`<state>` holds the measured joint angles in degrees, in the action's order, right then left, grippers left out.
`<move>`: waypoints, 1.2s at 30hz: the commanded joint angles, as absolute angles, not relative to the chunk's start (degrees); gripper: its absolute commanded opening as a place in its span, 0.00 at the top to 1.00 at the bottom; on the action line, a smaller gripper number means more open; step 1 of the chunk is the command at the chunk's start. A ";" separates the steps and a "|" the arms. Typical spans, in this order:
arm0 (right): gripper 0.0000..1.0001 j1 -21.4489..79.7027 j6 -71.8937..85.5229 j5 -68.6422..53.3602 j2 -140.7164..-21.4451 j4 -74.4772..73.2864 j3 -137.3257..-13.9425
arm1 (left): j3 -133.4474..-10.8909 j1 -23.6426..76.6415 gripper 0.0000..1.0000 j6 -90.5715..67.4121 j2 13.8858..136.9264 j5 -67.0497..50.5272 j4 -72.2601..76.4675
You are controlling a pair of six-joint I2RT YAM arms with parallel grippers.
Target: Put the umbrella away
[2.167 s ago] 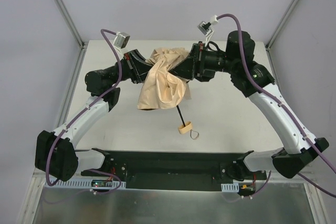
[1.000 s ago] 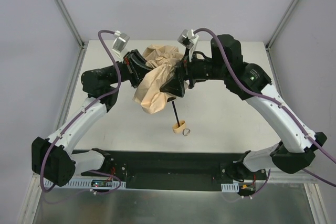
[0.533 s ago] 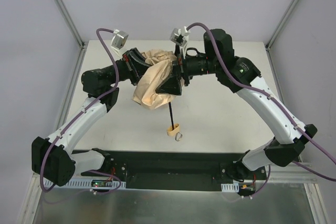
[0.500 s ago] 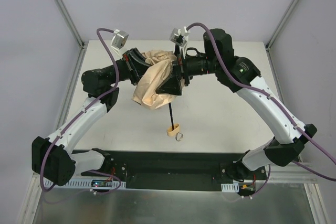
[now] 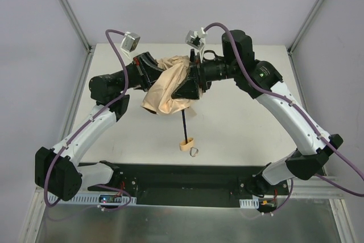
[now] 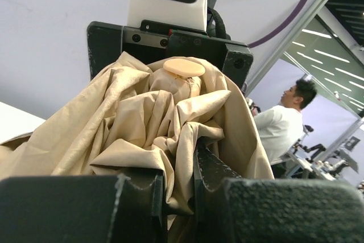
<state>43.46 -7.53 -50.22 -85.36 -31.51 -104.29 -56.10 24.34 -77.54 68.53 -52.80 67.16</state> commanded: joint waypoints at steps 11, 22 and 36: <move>0.53 50.10 -2.63 -39.63 -87.10 -28.65 -100.28 | -57.31 25.84 1.00 -59.16 61.88 -36.83 74.64; 1.00 47.47 -8.26 -42.28 -82.36 -35.15 -97.65 | -56.96 25.23 0.75 -54.23 57.22 -38.05 60.22; 1.00 33.76 -5.45 -38.85 -71.98 -38.31 -85.51 | -56.77 16.61 0.10 -44.14 49.13 -43.49 24.99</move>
